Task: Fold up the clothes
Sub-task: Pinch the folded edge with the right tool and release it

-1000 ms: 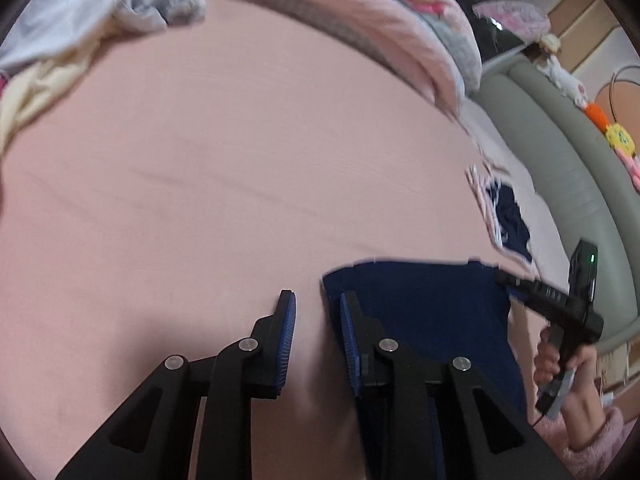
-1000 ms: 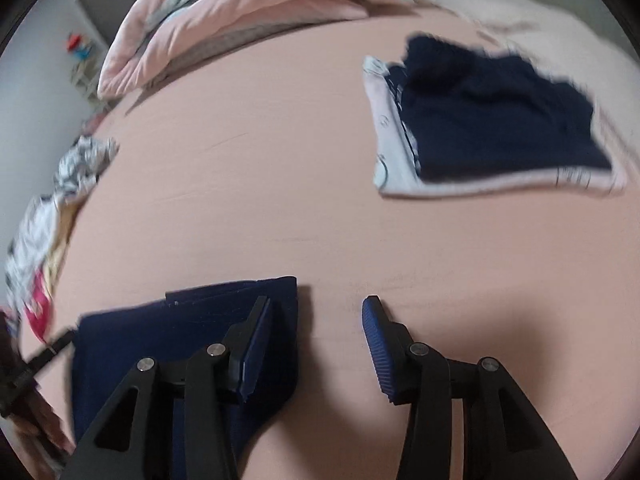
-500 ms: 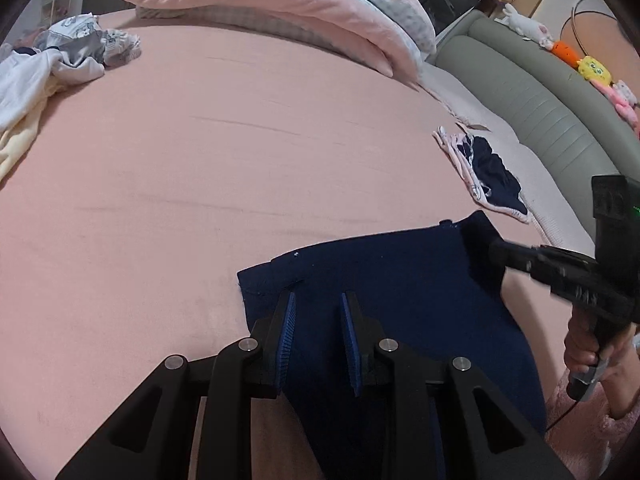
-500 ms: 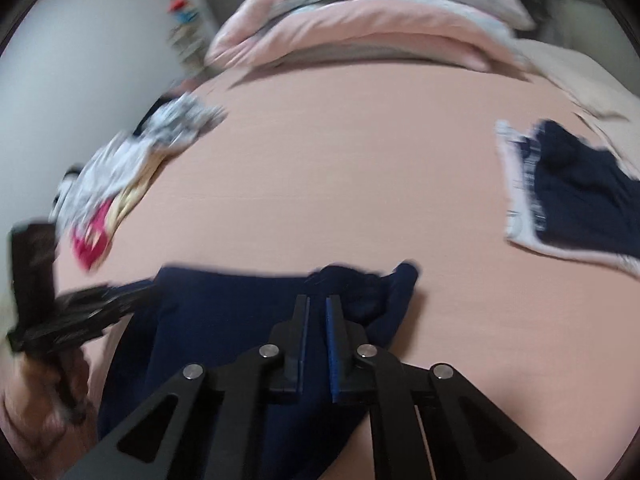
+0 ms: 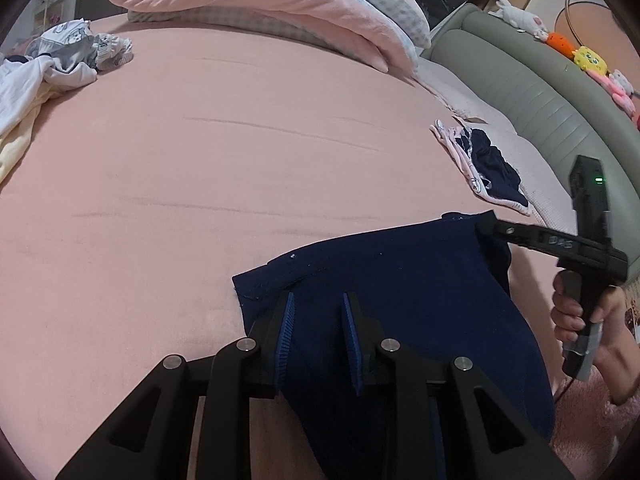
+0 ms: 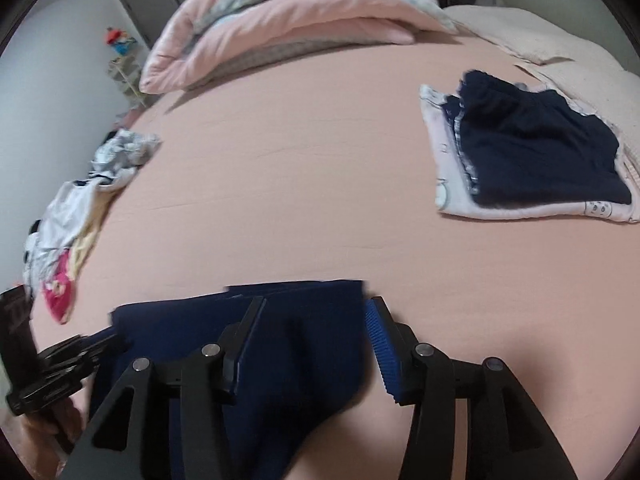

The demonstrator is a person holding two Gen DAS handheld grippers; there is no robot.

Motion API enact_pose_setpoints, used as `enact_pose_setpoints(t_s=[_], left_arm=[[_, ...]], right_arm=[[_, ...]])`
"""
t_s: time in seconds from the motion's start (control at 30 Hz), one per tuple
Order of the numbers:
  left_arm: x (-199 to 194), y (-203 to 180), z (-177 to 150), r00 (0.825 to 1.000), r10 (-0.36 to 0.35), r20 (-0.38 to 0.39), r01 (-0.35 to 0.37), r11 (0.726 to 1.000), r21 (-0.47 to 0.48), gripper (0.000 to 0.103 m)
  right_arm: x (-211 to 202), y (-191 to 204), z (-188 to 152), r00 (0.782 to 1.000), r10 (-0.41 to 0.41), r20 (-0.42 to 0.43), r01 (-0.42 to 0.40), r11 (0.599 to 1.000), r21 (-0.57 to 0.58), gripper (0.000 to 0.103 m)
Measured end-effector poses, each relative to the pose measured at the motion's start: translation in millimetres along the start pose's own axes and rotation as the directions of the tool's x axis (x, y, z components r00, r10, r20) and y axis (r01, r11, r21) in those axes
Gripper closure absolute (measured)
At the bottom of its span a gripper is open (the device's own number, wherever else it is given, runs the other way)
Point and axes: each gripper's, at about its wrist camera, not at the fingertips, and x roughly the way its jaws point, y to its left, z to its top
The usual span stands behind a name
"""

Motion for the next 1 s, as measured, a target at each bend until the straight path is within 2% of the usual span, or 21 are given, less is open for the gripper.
enact_pose_setpoints(t_s=[0.03, 0.13, 0.2, 0.27, 0.47, 0.53, 0.57, 0.63, 0.67, 0.77, 0.8, 0.83, 0.9, 0.97, 1.0], left_arm=[[-1, 1, 0, 1.000, -0.003, 0.000, 0.003, 1.000, -0.003, 0.081], [-1, 3, -1, 1.000, -0.010, 0.002, 0.010, 1.000, -0.009, 0.081], [1, 3, -1, 1.000, -0.011, 0.000, 0.011, 1.000, -0.012, 0.081], [1, 3, 0, 1.000, -0.013, -0.001, 0.013, 1.000, -0.014, 0.081], [2, 4, -1, 1.000, -0.014, 0.002, 0.014, 1.000, -0.014, 0.081], [3, 4, -1, 1.000, -0.012, 0.003, 0.012, 1.000, -0.012, 0.081], [3, 3, -1, 1.000, -0.010, 0.003, 0.010, 1.000, -0.010, 0.081], [7, 3, 0, 1.000, 0.001, -0.014, -0.001, 1.000, 0.000, 0.081], [8, 3, 1, 1.000, -0.002, -0.017, 0.002, 1.000, -0.003, 0.081], [7, 6, 1, 1.000, -0.017, -0.016, 0.017, 1.000, -0.019, 0.082], [6, 8, 0, 1.000, -0.023, -0.012, 0.023, 0.999, -0.028, 0.082], [4, 10, -1, 1.000, -0.029, -0.008, 0.029, 0.999, -0.037, 0.082], [0, 14, -2, 0.999, -0.041, 0.000, 0.041, 0.998, -0.056, 0.081], [-8, 19, -1, 0.998, -0.059, 0.015, 0.060, 0.994, -0.096, 0.081], [-12, 20, -1, 0.998, -0.060, 0.028, 0.063, 0.992, -0.107, 0.076]], right_arm=[[7, -1, 3, 0.999, -0.033, -0.017, 0.033, 0.999, -0.003, 0.053], [12, -9, 6, 0.999, 0.028, -0.036, -0.027, 0.999, 0.038, 0.054], [11, -4, 4, 0.998, 0.052, -0.040, -0.051, 0.999, 0.005, 0.084], [-3, 8, -2, 0.998, 0.061, 0.009, -0.060, 0.995, -0.081, 0.092], [-31, 40, -10, 0.993, 0.091, 0.072, -0.073, 0.972, -0.225, 0.095], [-40, 50, -12, 0.992, 0.076, 0.096, -0.047, 0.961, -0.273, 0.095], [-43, 55, -12, 0.992, 0.058, 0.116, -0.022, 0.955, -0.294, 0.096], [-45, 58, -14, 0.984, -0.042, 0.171, 0.096, 0.942, -0.322, 0.096], [-37, 53, -8, 0.981, -0.090, 0.171, 0.140, 0.940, -0.310, 0.096], [2, 22, 4, 0.988, -0.146, 0.042, 0.151, 0.967, -0.204, 0.097], [14, 12, 5, 0.983, -0.181, 0.000, 0.179, 0.970, -0.163, 0.098], [16, 1, 4, 0.974, -0.227, -0.002, 0.225, 0.967, -0.116, 0.098], [4, -15, 5, 0.975, -0.220, 0.014, 0.220, 0.976, 0.001, 0.098], [-5, -31, 5, 0.994, -0.112, 0.018, 0.110, 0.989, 0.103, 0.092], [-7, -37, 5, 0.999, -0.049, 0.010, 0.048, 0.989, 0.137, 0.090]])
